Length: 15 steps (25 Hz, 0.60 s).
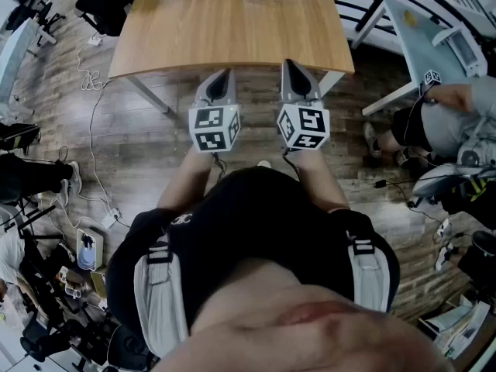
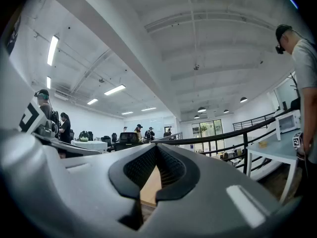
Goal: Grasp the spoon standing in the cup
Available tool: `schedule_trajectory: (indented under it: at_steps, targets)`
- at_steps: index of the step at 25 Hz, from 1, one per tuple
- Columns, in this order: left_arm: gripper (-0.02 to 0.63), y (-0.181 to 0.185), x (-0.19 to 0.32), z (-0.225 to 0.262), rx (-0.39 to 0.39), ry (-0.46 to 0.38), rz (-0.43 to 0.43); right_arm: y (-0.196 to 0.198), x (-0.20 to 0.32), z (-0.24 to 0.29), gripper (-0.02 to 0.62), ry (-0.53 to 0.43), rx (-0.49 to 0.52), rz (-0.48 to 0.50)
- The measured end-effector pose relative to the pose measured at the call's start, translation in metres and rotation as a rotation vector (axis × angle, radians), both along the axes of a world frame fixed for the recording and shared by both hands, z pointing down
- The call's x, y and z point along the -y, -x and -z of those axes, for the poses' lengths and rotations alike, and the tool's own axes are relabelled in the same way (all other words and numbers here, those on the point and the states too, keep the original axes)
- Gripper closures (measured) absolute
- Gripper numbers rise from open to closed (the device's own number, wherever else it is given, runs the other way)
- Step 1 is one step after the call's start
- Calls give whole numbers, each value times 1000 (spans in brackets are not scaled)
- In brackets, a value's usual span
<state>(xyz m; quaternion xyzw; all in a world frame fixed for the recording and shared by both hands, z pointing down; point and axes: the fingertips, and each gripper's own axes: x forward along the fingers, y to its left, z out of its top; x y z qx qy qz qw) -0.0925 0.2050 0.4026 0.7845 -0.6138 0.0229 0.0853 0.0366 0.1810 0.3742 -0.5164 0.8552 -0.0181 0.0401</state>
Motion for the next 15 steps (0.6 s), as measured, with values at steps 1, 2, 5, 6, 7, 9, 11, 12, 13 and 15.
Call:
schedule_trajectory:
  at_steps: [1, 2, 5, 6, 7, 9, 11, 12, 13, 15]
  targets:
    - [594, 1, 2, 1, -11, 3, 1, 0, 2, 0, 597, 0, 0, 2]
    - [594, 2, 4, 1, -18, 4, 3, 1, 4, 0, 597, 0, 0, 5]
    - [594, 5, 12, 3, -1, -5, 22, 1, 11, -1, 597, 10, 14, 21]
    - [594, 5, 15, 3, 5, -6, 28, 1, 14, -2, 596, 14, 18, 24]
    - [594, 5, 17, 3, 7, -7, 32, 0, 17, -3, 596, 17, 18, 26]
    - [594, 3, 21, 4, 10, -6, 36, -2, 21, -4, 595, 18, 10, 27]
    - [594, 0, 26, 3, 14, -6, 37, -4, 27, -4, 595, 16, 9, 32]
    - [594, -2, 29, 2, 16, -6, 38, -5, 30, -4, 595, 15, 12, 34]
    - [594, -5, 32, 2, 18, -6, 38, -8, 33, -4, 595, 14, 16, 36]
    - [594, -12, 38, 1, 19, -6, 38, -13, 40, -5, 595, 16, 26, 41]
